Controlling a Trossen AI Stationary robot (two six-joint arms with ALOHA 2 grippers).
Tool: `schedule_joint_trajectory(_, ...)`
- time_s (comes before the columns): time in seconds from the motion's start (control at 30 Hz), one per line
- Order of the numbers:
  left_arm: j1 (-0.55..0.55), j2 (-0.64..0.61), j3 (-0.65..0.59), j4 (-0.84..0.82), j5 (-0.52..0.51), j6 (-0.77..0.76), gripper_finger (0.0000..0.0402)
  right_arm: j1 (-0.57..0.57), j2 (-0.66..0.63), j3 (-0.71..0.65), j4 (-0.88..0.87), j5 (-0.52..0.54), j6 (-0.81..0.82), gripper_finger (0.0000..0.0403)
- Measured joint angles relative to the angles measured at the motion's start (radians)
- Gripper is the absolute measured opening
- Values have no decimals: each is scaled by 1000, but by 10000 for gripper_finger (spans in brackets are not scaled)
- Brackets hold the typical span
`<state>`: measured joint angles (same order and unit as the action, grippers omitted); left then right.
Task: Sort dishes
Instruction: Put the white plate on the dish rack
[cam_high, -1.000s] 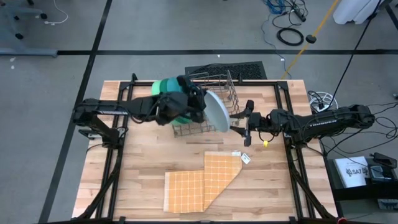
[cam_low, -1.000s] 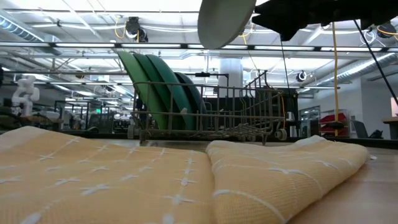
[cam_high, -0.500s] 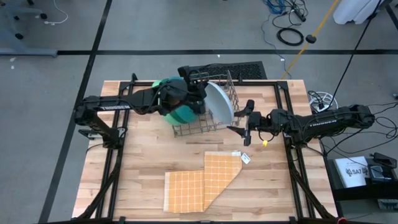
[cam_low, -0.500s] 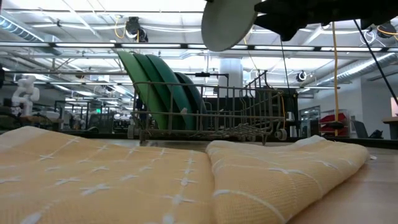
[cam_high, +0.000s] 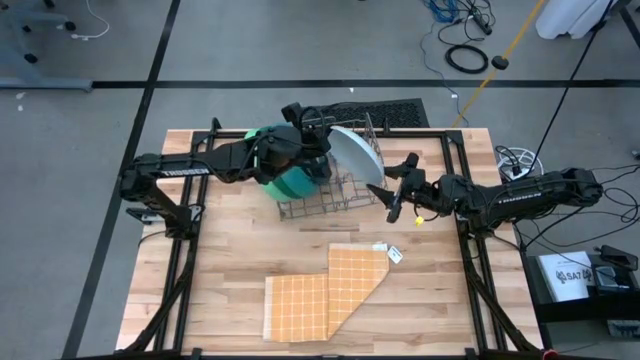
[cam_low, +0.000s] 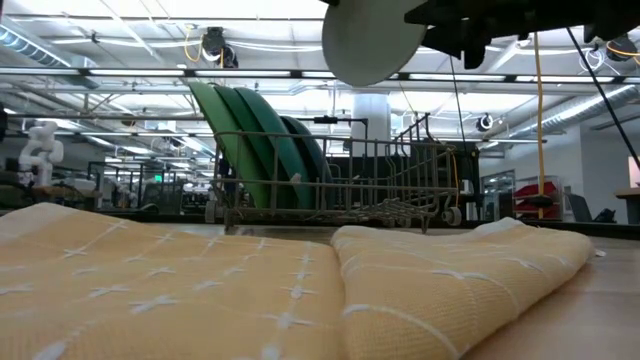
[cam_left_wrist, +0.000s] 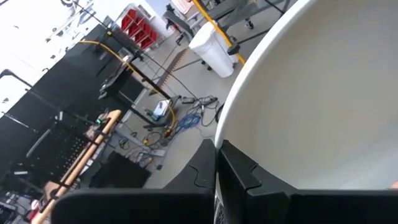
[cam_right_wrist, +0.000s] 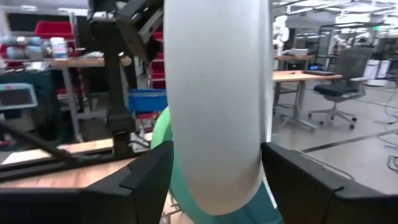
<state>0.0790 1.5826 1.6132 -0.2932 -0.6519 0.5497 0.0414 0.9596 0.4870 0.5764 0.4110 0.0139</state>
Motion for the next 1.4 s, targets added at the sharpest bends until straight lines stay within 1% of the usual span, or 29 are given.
schedule_joint_trajectory(0.13, -1, 0, 0, -2, 34, -40, 7, 1, 1, -1, 31, 4, -3, 204)
schedule_joint_trajectory(0.23, -3, 2, 0, -4, 48, -61, 8, 0, 1, -1, 33, 15, -3, 162)
schedule_joint_trajectory(0.37, -4, -1, 0, 0, 56, -100, 29, -3, 0, -1, 31, 58, 14, 96)
schedule_joint_trajectory(0.4, -5, -1, 1, 1, 73, -101, 34, -3, 0, -1, 30, 64, 17, 81)
schedule_joint_trajectory(0.5, -17, -1, 1, -4, 96, -103, 41, -3, 0, -2, 29, 85, 20, 48)
schedule_joint_trajectory(0.57, -26, -1, 1, -1, 102, -101, 43, -2, 0, -2, 25, 102, 21, 34)
schedule_joint_trajectory(0.7, -43, 2, 7, 2, 47, -101, 48, 15, 0, -1, 19, 146, 10, 31)
schedule_joint_trajectory(0.8, -65, -4, 14, -8, 16, -107, 74, 24, 0, 0, 17, 161, 2, 31)
schedule_joint_trajectory(0.93, -92, -19, 27, -13, -15, -149, 142, 32, -1, 3, 23, 163, -9, 28)
schedule_joint_trajectory(1.07, -136, -23, 27, -16, -139, -151, 219, 35, 0, 3, 18, 164, -15, 28)
schedule_joint_trajectory(1.17, -165, -25, 27, -19, -210, -151, 256, 35, 0, 3, 16, 165, -18, 28)
schedule_joint_trajectory(1.3, -214, -25, 27, -51, -300, -153, 269, 35, 1, 3, 17, 171, -33, 27)
schedule_joint_trajectory(1.4, -266, -25, 27, -79, -399, -192, 269, 35, 1, 2, 17, 176, -33, 27)
